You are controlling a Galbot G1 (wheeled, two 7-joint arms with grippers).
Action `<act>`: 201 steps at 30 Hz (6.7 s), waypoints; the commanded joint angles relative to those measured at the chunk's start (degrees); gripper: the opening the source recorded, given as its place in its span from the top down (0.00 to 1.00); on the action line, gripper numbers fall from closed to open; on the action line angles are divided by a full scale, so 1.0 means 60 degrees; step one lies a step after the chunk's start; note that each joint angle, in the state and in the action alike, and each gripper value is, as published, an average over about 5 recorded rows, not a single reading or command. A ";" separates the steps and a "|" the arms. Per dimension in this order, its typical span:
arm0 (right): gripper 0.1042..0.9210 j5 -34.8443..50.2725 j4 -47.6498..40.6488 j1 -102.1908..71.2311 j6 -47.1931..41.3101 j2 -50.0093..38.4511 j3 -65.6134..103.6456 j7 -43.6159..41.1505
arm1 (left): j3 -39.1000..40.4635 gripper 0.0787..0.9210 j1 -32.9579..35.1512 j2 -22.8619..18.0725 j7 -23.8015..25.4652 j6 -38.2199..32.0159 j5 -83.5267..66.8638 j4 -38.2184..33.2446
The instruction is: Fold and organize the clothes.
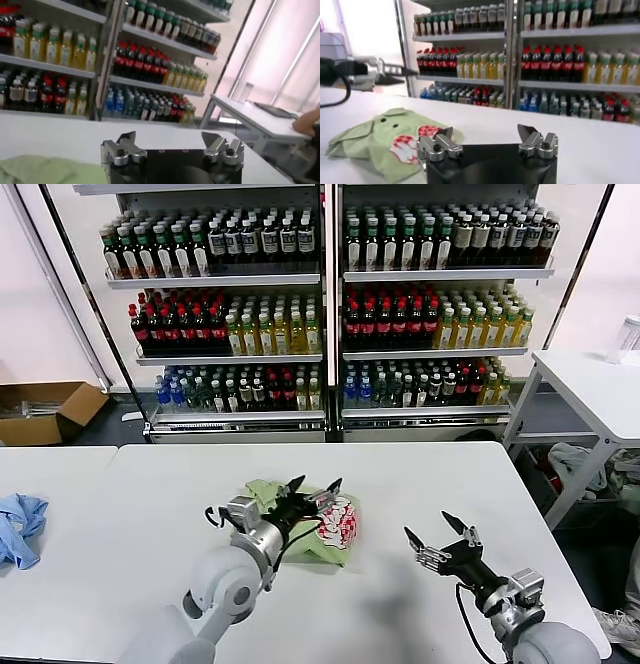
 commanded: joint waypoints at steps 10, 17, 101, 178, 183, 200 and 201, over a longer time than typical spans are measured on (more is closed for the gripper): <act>0.12 0.1177 -0.2428 0.3636 -0.1613 0.0283 -0.4167 0.1236 | -0.2714 0.12 0.1684 0.1631 0.0852 0.0236 0.0112 -0.0849; 0.17 0.1370 -0.2960 0.4500 -0.1812 0.0604 -0.5049 0.1406 | -0.2956 0.12 0.1817 0.1524 0.0811 0.0250 0.0130 -0.0996; 0.56 0.0070 -0.0700 0.0446 -0.1008 -0.1061 -0.1627 0.0278 | -0.0547 0.12 0.2053 0.2355 0.1496 0.1089 -0.0138 -0.0228; 0.99 0.0295 0.0019 0.0007 -0.1234 -0.1342 -0.1223 -0.0156 | -0.0844 0.99 0.2934 0.2755 0.2061 0.1170 0.0760 -0.1307; 0.89 0.0620 0.0382 -0.0173 -0.1230 -0.1390 -0.0984 -0.0324 | -0.0945 0.98 0.3131 0.2794 0.2080 0.1192 0.0757 -0.1753; 0.28 0.1622 -0.0790 0.2040 -0.0762 -0.0771 -0.2087 0.0019 | -0.1313 0.43 0.2712 0.2880 0.2079 0.1141 0.0515 -0.1879; 0.25 0.1479 -0.0928 0.2302 -0.0759 -0.0718 -0.2291 -0.0179 | -0.1307 0.39 0.2666 0.2859 0.2080 0.1138 0.0503 -0.1841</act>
